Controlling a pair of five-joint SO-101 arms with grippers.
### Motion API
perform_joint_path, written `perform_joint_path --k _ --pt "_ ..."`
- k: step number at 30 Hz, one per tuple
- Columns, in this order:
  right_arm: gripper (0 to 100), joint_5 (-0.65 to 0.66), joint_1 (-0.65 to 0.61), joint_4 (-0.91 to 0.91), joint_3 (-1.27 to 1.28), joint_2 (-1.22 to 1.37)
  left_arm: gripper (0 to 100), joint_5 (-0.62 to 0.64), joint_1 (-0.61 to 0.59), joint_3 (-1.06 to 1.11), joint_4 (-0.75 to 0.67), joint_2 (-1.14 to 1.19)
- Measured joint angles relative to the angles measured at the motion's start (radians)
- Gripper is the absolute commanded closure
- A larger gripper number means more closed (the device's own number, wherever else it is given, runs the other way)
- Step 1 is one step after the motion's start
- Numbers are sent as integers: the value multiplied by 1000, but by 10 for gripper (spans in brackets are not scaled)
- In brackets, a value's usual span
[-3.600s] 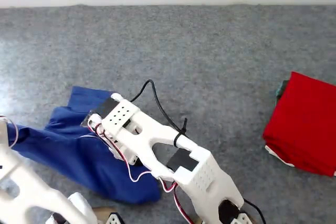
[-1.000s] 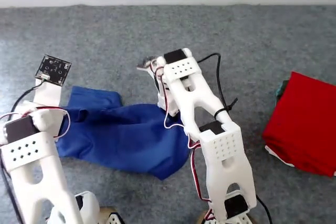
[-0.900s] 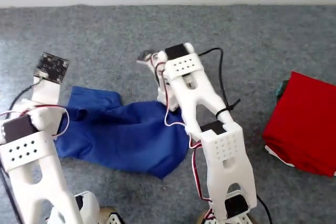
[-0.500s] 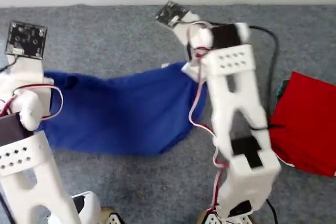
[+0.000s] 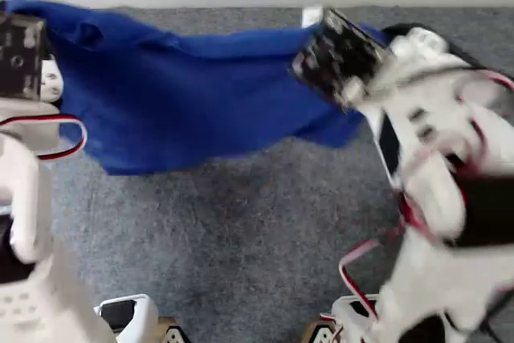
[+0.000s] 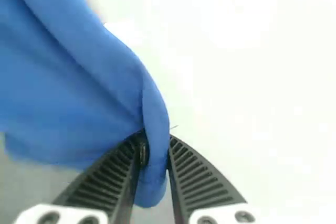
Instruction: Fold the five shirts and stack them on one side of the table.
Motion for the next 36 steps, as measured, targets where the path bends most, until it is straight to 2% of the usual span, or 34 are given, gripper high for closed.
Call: perform_joint_path --k 8,19,22,26,29,32,36 --pt "989 37 86 -80 -2 -170 987 -110 3 -169 -77 -11" --pt "989 37 241 -78 14 -305 987 -187 6 -390 -74 -29" --pt "989 35 244 -72 80 -295 987 -201 6 -388 -6 -29" --pt "989 35 224 -72 233 -239 987 -247 8 -272 133 -2" --pt "989 35 176 -72 385 -149 987 -276 8 -117 181 58" --pt "989 37 130 -138 557 -44 987 -288 8 66 160 143" --pt "989 25 97 -350 717 92 987 -288 8 247 -6 301"
